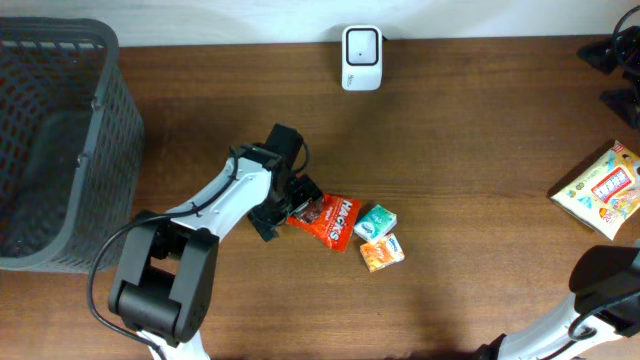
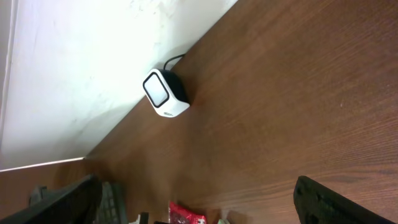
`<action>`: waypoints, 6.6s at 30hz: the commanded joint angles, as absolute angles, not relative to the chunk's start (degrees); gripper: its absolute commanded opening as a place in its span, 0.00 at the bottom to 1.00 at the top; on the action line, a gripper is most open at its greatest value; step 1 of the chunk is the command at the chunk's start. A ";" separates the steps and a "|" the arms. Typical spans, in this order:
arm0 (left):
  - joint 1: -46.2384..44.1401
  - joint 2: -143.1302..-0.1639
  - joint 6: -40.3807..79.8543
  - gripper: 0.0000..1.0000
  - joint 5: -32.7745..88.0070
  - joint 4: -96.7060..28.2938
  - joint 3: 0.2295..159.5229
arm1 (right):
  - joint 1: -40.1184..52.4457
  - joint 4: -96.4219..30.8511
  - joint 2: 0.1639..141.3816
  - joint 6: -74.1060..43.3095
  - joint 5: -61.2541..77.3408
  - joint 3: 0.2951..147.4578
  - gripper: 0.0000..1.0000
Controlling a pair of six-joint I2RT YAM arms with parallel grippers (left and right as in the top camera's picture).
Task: Scan the item barcode
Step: 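Move the left gripper down onto the red Haribo bag and grasp it, then lift the red Haribo bag and carry it toward the scanner, then hold the red bag up in front of the scanner with the left gripper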
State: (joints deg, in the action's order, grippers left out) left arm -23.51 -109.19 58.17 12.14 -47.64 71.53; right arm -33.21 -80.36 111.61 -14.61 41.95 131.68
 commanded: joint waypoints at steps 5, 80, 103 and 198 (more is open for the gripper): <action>-23.49 -109.16 52.75 0.99 14.17 -40.80 69.32 | -33.01 -80.18 111.70 -14.39 42.83 131.44 0.98; -27.49 -124.46 22.22 0.01 -45.54 -61.87 110.34 | -33.01 -80.18 111.70 -14.39 42.83 131.44 0.98; -29.71 -132.51 -6.42 1.00 -32.16 -71.16 116.27 | -33.01 -80.18 111.70 -14.39 42.83 131.44 0.98; -13.93 -142.82 -2.76 0.00 44.93 -92.73 150.85 | -33.01 -80.16 111.70 -14.39 42.83 131.44 0.98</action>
State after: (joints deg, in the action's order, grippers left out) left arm -14.61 -143.79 -5.58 37.36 -88.84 150.98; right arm -33.21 -80.36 111.61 -14.57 41.95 131.68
